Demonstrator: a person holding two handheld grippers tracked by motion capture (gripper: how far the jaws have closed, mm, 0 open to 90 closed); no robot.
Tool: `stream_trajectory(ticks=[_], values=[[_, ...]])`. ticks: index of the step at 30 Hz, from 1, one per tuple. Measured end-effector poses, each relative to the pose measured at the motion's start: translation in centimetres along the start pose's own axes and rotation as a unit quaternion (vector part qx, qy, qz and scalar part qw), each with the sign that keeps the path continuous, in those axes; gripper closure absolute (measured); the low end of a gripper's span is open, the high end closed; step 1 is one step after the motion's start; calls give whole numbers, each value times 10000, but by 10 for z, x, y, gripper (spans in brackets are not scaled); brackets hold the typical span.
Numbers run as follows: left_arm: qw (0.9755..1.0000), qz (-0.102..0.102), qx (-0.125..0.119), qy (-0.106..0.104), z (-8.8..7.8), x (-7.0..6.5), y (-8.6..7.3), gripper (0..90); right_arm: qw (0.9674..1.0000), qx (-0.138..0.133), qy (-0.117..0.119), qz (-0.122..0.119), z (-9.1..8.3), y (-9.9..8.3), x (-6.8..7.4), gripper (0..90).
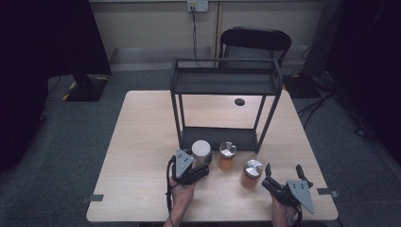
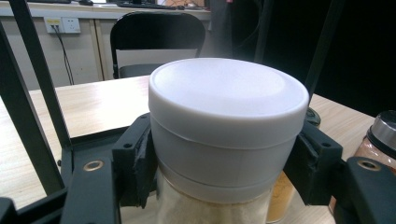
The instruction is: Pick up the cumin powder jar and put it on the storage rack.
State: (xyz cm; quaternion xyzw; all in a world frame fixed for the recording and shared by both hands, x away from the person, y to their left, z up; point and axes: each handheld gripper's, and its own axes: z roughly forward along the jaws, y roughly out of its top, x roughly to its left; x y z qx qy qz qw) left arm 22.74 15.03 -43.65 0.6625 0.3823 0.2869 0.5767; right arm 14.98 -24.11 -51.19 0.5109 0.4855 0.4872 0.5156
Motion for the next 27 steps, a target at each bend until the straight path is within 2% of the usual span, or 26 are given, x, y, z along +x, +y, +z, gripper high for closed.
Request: stream_trajectory(ticks=[14, 27], values=[[9999, 35, -95, -18, -5, 0, 9, 340, 10000, 0, -1, 2, 0, 0, 0, 0], [9999, 29, -117, 28, -3, 1, 12, 340, 10000, -1, 7, 6, 0, 0, 0, 0]])
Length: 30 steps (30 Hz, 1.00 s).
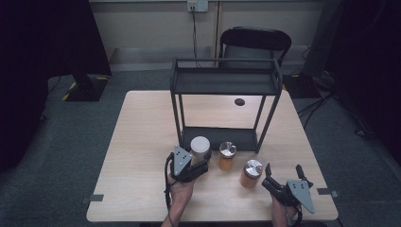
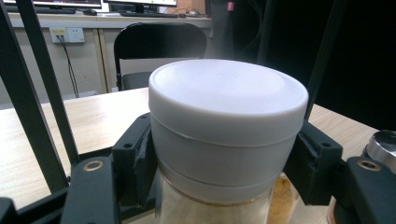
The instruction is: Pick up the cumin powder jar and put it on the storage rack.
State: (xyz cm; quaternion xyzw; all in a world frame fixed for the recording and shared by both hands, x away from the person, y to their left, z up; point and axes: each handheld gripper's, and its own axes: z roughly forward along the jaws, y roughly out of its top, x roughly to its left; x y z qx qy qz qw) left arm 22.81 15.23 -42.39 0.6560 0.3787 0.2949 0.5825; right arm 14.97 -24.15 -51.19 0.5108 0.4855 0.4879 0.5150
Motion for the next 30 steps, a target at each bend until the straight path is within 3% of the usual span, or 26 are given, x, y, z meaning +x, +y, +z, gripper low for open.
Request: stream_trajectory(ticks=[12, 30], values=[[10000, 17, -66, 20, 5, 9, 8, 340, 10000, -1, 12, -7, 0, 0, 0, 0], [10000, 31, -32, 89, 15, 11, 14, 340, 10000, -8, 41, -21, 0, 0, -1, 0]])
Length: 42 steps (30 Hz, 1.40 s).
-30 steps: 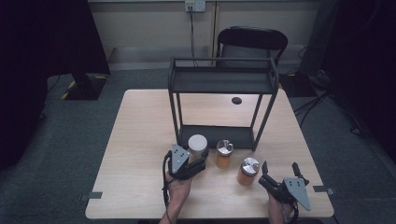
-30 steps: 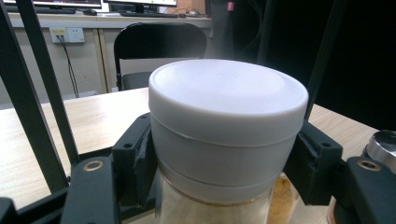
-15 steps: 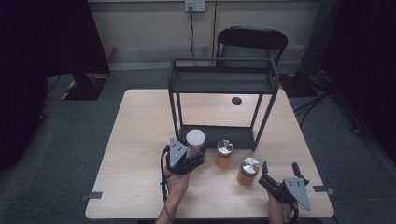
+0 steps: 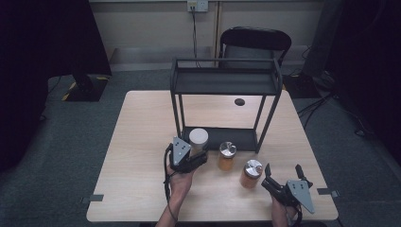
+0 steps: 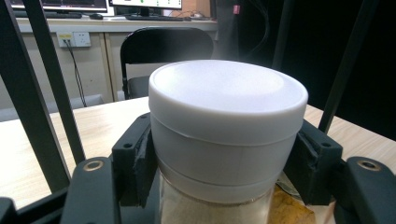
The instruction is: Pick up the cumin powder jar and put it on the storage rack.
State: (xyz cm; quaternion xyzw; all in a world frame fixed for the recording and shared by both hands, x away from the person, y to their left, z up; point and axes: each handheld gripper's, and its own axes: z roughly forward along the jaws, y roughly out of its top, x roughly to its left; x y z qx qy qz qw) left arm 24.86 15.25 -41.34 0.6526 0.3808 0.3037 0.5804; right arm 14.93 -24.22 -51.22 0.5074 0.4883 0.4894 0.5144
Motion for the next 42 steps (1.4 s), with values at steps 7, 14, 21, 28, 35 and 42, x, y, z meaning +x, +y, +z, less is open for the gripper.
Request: stream_trajectory(ticks=[7, 14, 21, 28, 35, 42], values=[[10000, 28, -2, 84, 2, -4, 3, 340, 10000, -7, -1, -4, 0, 0, 0, 0], [9999, 53, 26, 148, 7, -5, 5, 340, 10000, -13, 1, -9, 0, 0, 0, 0], [9997, 11, 50, 238, 15, -5, 7, 340, 10000, -18, 2, -5, -1, -1, 0, 0], [9994, -92, 53, 314, 25, -6, 9, 340, 10000, -21, 24, -16, -1, -1, 0, 0], [9991, -24, 125, 400, 35, -6, 14, 340, 10000, -23, 36, -25, -1, -1, 0, 0], [9986, 86, 145, 498, 45, -10, 20, 340, 10000, -33, 43, -19, -1, -1, -1, 0]])
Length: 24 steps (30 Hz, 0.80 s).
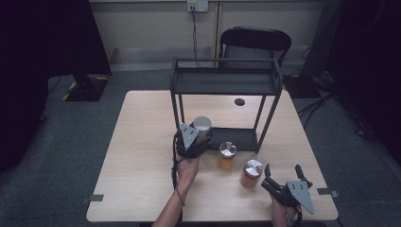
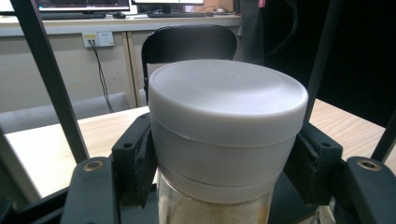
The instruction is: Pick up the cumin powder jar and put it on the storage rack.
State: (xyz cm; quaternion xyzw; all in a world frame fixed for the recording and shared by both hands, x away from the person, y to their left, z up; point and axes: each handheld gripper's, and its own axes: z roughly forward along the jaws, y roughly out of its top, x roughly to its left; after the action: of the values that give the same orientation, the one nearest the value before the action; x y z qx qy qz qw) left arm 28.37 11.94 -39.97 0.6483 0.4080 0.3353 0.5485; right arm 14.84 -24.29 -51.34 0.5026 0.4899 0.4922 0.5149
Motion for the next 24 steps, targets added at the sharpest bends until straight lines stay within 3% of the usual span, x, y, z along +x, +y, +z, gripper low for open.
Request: stream_trajectory(ticks=[9, 24], values=[[9999, 84, 103, 101, 14, -2, 4, 340, 10000, -1, 29, 3, 0, 0, -1, 0], [9995, 2, 243, 216, 23, 4, 1, 340, 10000, -3, 22, 12, 0, 0, -1, 0]])
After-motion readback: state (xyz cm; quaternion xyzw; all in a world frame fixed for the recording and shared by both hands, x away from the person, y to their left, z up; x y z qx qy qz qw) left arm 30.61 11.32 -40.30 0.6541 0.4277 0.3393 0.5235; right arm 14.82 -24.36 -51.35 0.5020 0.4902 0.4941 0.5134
